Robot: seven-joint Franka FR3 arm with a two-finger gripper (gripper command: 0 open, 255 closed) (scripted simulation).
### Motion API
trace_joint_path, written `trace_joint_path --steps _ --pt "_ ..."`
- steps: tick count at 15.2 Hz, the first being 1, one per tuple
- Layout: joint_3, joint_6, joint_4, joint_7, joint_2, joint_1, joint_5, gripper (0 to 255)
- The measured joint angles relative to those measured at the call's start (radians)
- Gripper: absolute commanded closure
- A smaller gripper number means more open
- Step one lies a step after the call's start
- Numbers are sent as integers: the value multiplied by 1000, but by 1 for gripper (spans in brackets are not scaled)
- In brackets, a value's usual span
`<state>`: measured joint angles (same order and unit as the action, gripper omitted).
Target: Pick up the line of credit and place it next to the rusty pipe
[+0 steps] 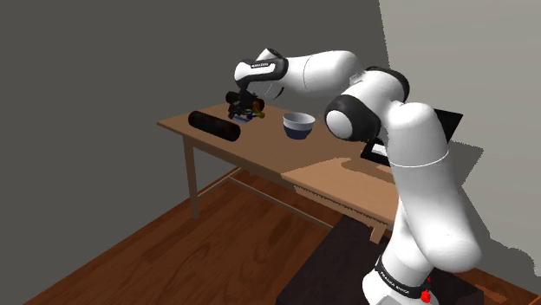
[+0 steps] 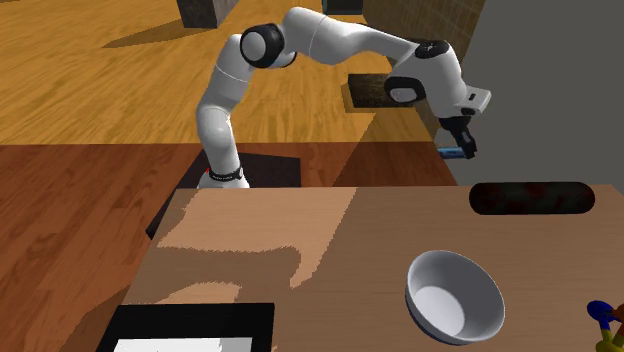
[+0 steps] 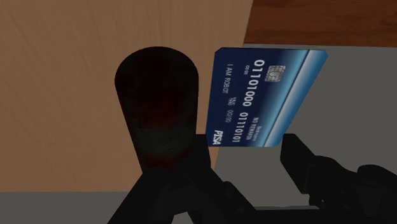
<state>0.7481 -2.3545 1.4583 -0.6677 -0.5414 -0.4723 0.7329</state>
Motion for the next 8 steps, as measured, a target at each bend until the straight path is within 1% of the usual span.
trace_joint_path --steps 2,5,6,7,8 --pt "-20 47 -134 43 -85 42 12 255" --pt "-49 118 -358 108 -220 124 28 255" --pt "-63 159 -486 145 -292 174 32 255" --pt "-71 180 -553 164 -331 199 34 255" --pt "-76 186 -583 172 -351 210 36 255"
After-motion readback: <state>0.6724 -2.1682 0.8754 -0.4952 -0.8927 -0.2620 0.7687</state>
